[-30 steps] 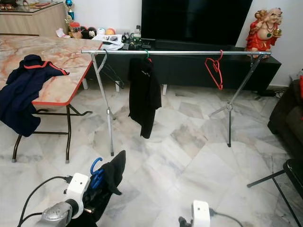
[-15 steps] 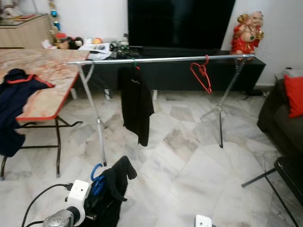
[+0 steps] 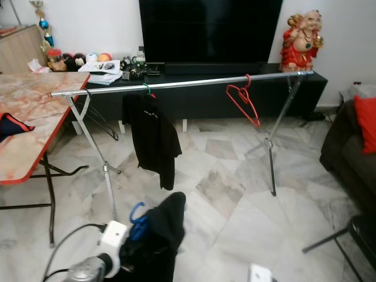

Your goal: Hang hanger

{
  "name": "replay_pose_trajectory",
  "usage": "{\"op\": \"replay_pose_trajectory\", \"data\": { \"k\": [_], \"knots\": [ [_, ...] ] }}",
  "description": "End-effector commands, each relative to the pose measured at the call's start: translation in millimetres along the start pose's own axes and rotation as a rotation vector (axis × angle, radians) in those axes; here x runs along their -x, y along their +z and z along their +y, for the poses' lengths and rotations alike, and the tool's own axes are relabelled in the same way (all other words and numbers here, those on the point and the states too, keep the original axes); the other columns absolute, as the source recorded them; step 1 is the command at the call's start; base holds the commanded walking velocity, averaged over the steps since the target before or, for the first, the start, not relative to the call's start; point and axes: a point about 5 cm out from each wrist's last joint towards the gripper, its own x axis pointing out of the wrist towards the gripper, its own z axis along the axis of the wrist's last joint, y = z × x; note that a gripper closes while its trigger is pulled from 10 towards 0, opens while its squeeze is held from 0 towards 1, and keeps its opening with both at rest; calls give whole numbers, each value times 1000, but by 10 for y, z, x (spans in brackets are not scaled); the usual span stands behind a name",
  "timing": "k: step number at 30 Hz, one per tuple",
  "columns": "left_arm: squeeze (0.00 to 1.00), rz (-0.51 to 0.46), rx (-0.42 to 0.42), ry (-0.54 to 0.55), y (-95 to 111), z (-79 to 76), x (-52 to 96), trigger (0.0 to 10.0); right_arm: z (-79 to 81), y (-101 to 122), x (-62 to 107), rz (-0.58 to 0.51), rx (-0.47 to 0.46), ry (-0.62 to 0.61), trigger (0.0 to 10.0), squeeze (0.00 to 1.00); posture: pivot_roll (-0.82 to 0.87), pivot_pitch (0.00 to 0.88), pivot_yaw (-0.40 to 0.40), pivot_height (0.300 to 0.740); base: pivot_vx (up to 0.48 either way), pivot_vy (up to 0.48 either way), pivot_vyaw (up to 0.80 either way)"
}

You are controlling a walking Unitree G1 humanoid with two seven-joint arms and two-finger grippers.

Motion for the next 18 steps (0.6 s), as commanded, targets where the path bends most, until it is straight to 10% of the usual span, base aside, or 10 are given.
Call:
{"op": "replay_pose_trajectory", "data": {
  "k": [1,18],
  "knots": [
    [0,-61,-22,-33,181,-93,-81,10000,-196,-106,47,32,-3,-54,10000,0,117,0,-1,740,480,0,-631],
    [0,-122,-84,-103,475,-135,-168,10000,-203,-111,50,29,5,-57,10000,0,126,0,-3,740,480,0,0]
  ]
}}
